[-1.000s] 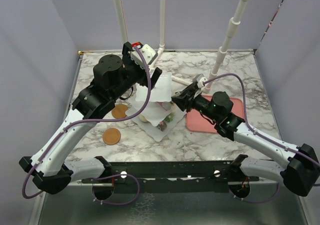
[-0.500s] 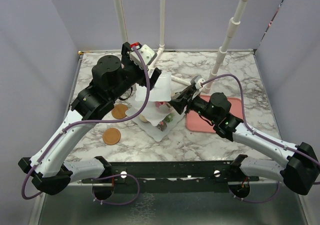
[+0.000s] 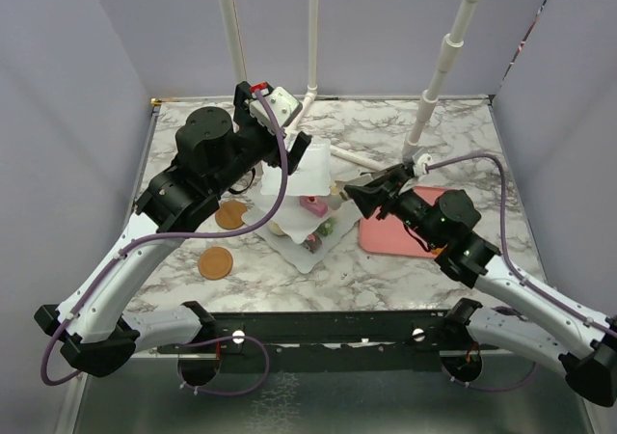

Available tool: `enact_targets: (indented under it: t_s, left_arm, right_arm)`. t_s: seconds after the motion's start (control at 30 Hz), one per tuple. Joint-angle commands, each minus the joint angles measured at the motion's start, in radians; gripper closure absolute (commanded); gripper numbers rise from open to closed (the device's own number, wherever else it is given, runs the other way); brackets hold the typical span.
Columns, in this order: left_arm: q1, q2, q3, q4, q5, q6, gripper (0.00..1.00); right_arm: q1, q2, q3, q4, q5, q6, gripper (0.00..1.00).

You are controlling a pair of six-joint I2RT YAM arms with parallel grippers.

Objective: Serve the afternoon tea
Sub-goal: Place the desert on the desert table, then pick up the desert from the tray.

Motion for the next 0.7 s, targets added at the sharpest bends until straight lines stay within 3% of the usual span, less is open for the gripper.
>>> enact_targets:
  t_s: [0.0, 0.13, 0.33, 0.67]
  left_arm:
    - [0.005, -0.021, 0.000, 0.021, 0.009, 0.004, 0.05]
    - [0.005, -0.021, -0.004, 0.021, 0.011, 0.006, 0.05]
    - [0.005, -0.015, -0.001, 0.021, 0.022, 0.006, 0.05]
    - [0.005, -0.024, -0.017, 0.019, 0.034, 0.001, 0.05]
  right_arm:
    - [0.008, -0.101, -0.061, -0.107, 0.248, 0.057, 0.50]
    - [0.008, -0.155, -0.098, -0.166, 0.460, 0.090, 0.50]
    - [-0.031, -0.092, -0.096, -0.354, 0.822, 0.230, 0.52]
    - [-0.306, -0.023, -0.160, -0.417, 0.826, 0.436, 0.52]
